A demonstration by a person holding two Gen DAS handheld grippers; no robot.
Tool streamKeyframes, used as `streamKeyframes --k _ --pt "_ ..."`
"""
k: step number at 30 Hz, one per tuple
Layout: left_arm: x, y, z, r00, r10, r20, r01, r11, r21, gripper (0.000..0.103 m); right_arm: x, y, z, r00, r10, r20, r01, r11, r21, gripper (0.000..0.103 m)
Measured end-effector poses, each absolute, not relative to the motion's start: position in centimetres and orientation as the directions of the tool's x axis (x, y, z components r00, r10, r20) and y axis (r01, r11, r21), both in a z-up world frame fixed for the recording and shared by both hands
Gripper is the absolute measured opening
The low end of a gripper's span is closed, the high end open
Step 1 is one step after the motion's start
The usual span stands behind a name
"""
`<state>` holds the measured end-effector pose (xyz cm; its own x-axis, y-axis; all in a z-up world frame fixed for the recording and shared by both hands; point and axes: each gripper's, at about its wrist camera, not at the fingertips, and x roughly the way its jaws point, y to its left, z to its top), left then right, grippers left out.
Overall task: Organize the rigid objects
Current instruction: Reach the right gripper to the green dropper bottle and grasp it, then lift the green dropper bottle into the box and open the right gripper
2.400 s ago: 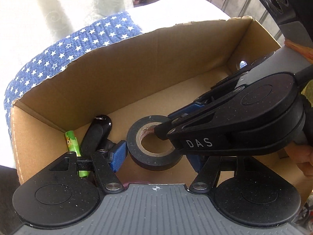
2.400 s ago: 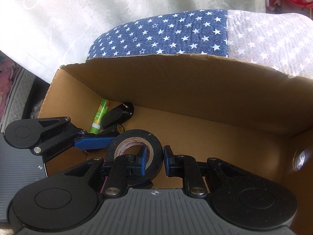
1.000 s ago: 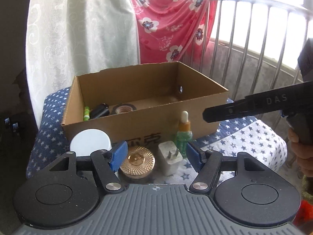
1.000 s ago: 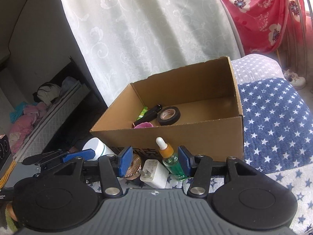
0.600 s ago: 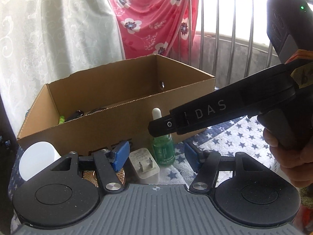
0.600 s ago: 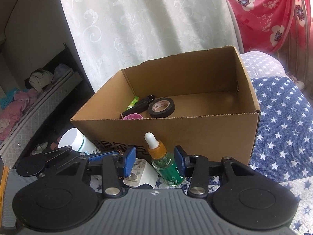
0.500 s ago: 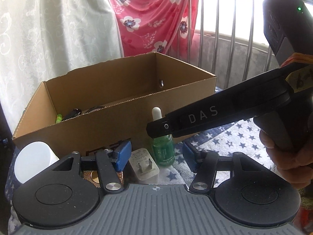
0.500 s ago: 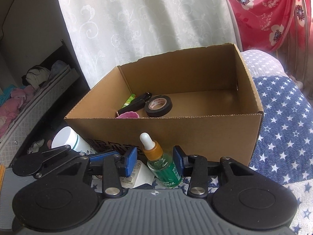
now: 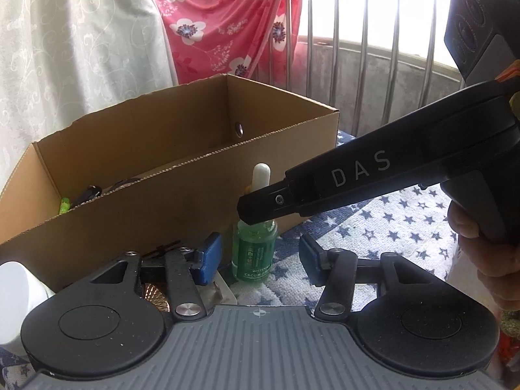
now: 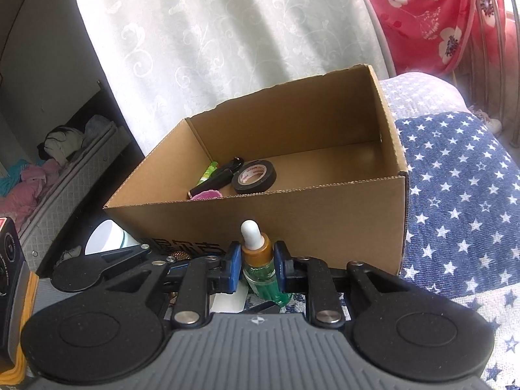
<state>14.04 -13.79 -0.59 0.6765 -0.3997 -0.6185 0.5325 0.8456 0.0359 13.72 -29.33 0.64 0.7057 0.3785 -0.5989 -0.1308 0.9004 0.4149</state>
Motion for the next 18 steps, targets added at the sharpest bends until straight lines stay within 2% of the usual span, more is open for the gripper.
streamKeyframes --k 11,18 --pt "14.5 -14.5 -0.7 0.684 -0.365 -0.631 0.508 0.86 0.054 0.036 14.2 -29.6 0.7 0.699 0.398 -0.594 -0.136 0.89 0.436 0.025" --pt "14.9 -15.1 -0.6 0.693 -0.343 -0.634 0.49 0.869 0.066 0.031 14.4 -29.4 0.5 0.712 0.394 -0.581 -0.131 0.887 0.442 0.025"
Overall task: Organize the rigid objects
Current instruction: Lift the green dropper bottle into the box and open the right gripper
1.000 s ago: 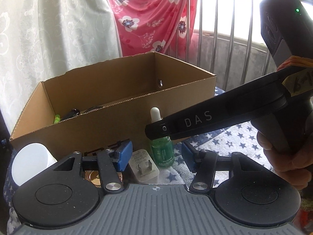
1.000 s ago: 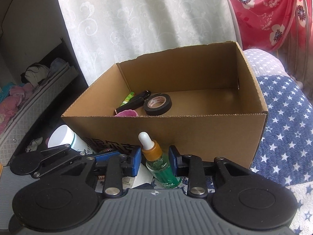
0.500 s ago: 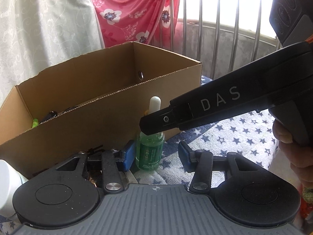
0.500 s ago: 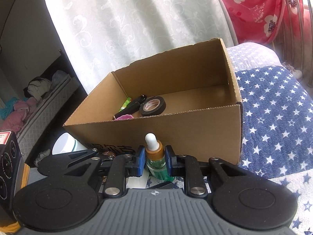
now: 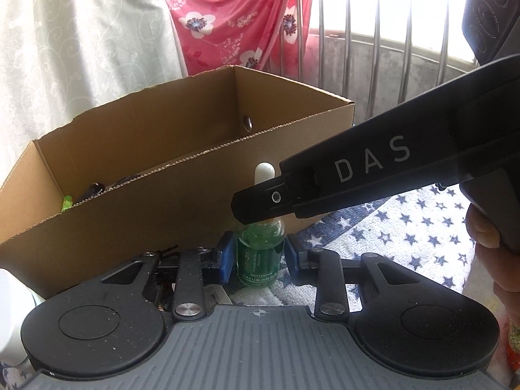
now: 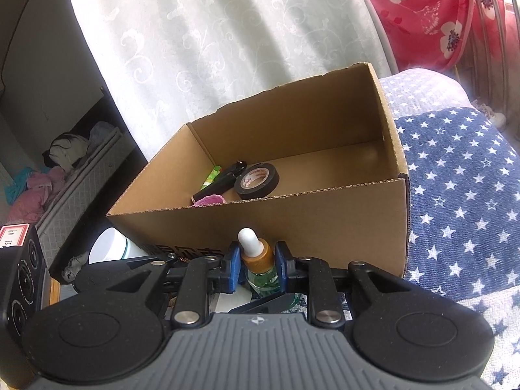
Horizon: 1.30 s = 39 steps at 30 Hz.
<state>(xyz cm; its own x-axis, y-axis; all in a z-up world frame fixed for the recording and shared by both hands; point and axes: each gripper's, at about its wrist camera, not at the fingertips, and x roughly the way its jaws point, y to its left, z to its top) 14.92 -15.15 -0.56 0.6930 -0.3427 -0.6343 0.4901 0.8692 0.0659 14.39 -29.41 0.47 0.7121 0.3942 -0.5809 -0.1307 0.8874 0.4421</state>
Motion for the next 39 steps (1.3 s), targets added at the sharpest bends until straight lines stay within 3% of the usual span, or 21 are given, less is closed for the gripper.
streamKeyframes --k 19,39 --pt "13.3 -14.5 1.5 0.689 -0.356 -0.631 0.486 0.873 0.038 0.031 12.5 -29.0 2.3 0.737 0.381 -0.559 -0.134 0.892 0.431 0.024" --pt "9.8 -12.7 4.5 0.77 -0.334 -0.544 0.433 0.899 0.06 0.031 10.4 -25.6 7.0 0.774 0.377 -0.509 -0.224 0.914 0.337 0.024"
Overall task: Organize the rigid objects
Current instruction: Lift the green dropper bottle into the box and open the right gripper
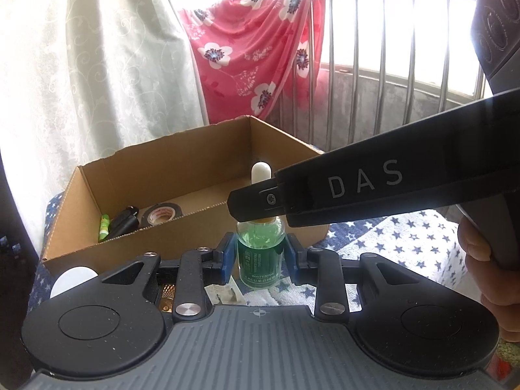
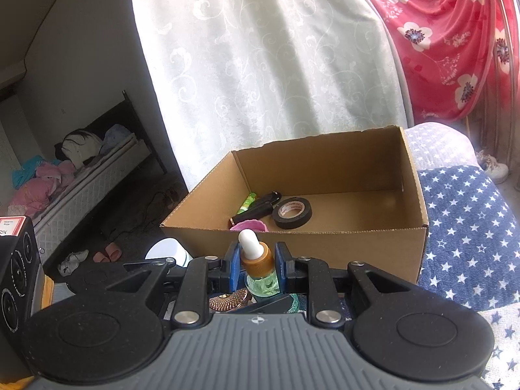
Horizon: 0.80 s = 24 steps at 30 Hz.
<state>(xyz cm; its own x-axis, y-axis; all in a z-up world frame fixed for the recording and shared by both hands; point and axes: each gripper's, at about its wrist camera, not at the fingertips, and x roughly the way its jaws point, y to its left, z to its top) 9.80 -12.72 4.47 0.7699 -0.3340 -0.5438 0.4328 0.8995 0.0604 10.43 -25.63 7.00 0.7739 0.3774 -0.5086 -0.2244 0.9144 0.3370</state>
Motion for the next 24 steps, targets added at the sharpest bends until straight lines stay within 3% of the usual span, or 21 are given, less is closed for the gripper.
streamKeyframes --k 14,24 --pt "12.7 -10.5 8.8 0.786 -0.331 -0.523 0.414 0.909 0.047 0.031 14.7 -24.2 11.5 0.755 0.425 -0.499 -0.304 0.901 0.308 0.024" --pt "22.8 -10.6 9.8 0.666 -0.326 -0.671 0.429 0.903 -0.013 0.031 24.9 -26.1 11.6 0.665 0.458 -0.589 -0.278 0.885 0.374 0.024"
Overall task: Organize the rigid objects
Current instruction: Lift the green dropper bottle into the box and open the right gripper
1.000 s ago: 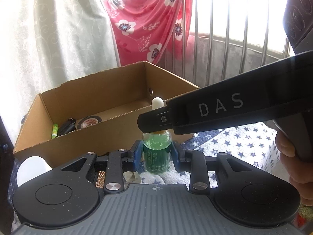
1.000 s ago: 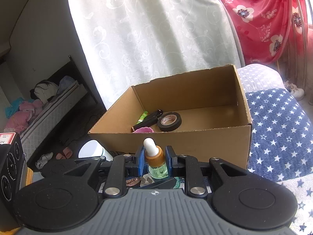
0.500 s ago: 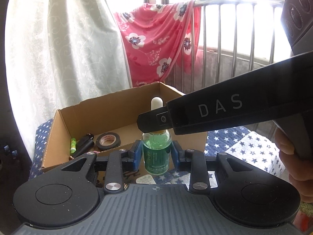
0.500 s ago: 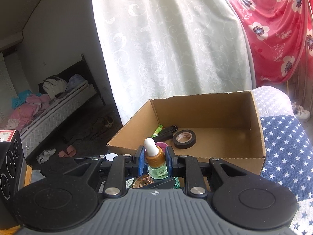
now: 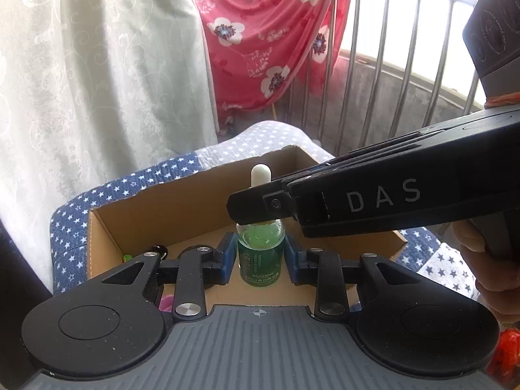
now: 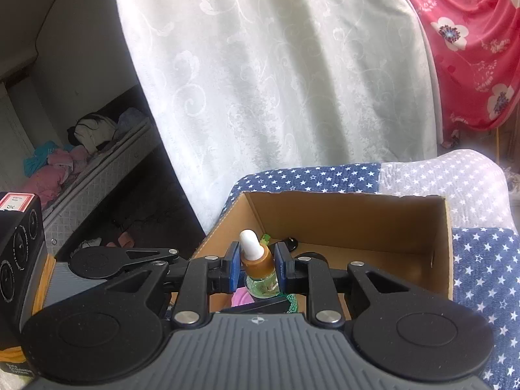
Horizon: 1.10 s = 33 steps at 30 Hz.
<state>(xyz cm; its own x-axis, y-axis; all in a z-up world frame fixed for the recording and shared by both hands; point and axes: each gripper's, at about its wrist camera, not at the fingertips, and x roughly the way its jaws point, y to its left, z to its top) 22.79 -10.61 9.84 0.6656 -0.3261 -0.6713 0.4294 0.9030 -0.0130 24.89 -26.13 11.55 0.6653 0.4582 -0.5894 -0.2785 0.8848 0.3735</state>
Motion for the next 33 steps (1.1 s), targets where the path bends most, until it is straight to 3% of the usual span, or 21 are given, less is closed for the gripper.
streamKeyframes --k 13,28,33 --pt "34.7 -12.9 4.3 0.427 -0.271 -0.863 0.389 0.916 -0.095 0.031 35.5 -29.4 4.2 0.531 0.457 -0.714 -0.165 0.882 0.442 0.024" --pt "36.3 -13.3 3.6 0.392 -0.256 -0.884 0.391 0.916 -0.092 0.035 38.5 -28.3 1.7 0.505 0.393 -0.768 -0.185 0.919 0.348 0.025" --pt "36.0 -12.8 4.1 0.407 -0.257 -0.876 0.38 0.92 -0.093 0.042 38.1 -28.5 2.6 0.516 0.392 -0.761 -0.179 0.919 0.352 0.026"
